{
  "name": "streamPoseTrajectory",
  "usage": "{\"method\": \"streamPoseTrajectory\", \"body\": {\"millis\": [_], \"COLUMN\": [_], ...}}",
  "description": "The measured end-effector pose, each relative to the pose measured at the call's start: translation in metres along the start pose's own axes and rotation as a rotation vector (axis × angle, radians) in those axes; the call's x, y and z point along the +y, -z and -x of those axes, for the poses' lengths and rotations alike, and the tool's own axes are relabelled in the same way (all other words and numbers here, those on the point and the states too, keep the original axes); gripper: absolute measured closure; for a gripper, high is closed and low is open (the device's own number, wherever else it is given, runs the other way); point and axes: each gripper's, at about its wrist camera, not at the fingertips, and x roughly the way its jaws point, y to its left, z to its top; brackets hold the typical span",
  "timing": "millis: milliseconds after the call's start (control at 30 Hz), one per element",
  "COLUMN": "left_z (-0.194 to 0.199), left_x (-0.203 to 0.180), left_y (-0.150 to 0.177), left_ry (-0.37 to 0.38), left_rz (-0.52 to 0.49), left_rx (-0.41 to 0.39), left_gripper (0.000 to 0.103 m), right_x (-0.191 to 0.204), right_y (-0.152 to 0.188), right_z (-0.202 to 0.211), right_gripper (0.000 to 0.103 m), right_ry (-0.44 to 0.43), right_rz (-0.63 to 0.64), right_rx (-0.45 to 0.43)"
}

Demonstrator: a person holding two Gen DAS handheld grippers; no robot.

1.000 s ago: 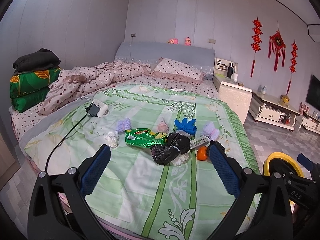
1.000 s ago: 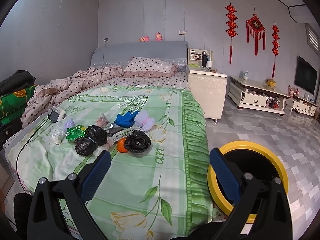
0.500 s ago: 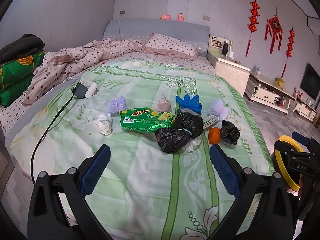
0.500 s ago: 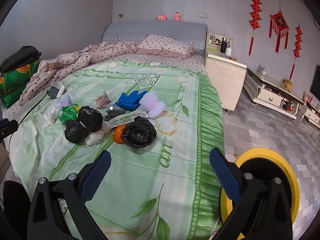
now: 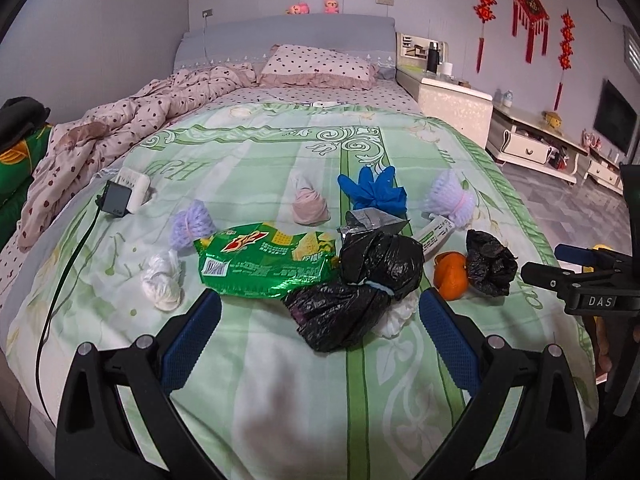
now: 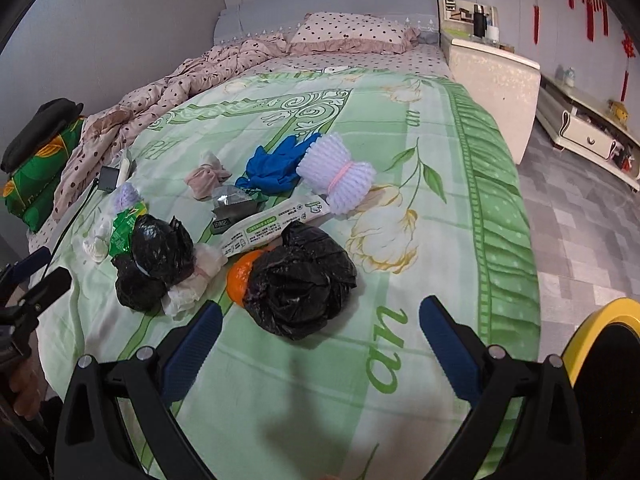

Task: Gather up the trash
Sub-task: 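Grasp a black plastic bag with the left tool while the right tool grasps another black bag, then carry both black bags over the yellow bin and open both tools to drop them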

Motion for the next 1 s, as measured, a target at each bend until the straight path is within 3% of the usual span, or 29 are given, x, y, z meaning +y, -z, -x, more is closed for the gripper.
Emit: {"method": "streamPoseTrajectory", "body": {"millis": [200,467,567,633,700,833,1000], "left_z": [-0.042,-0.071,-0.079,-0.086,-0.091,-0.092,-0.079], "left_x": [-0.015,-0.030,-0.033,-0.037,-0.040,-0.040,-0.032], "left_y": [-0.012,-0.001,0.006,0.011,0.014,0.014,0.014], "left_ry": [0.011,0.044,0.072,0.079,0.099,0.121,0.179], "left_rz": [-0.034,-0.043,-0.038,-0.034,-0.027,-0.002,0.028], "left_rx": [0.025,0.036,0.048,0.058,0.073,0.054,0.042], "left_gripper": [0.008,0.010,0.026,0.045,0.055,0.066,0.073], "right_x": [-0.010,-0.019,-0.022,-0.022,-0.019,-0.008,-0.007], "right_y": [-0.017,-0.015,-0.014,-0.013,-0.013,-0.012,-0.009], "right_z": [-0.026,-0.048,-0.055,-0.057,-0.059,-0.058,-0.048], "right_gripper": [0.009,0.023,0.030,0.041,0.050,0.064,0.068], "right_ry": [-0.028,-0.067,-0.085,-0.103,-0.116,-0.112,-0.139], "right_rz": [-0.066,-0.111,-0.122,-0.127,-0.114,-0.043,-0.041], "right_rx": [0.020,0.033,0.042,0.040,0.050,0.043,0.002]}}
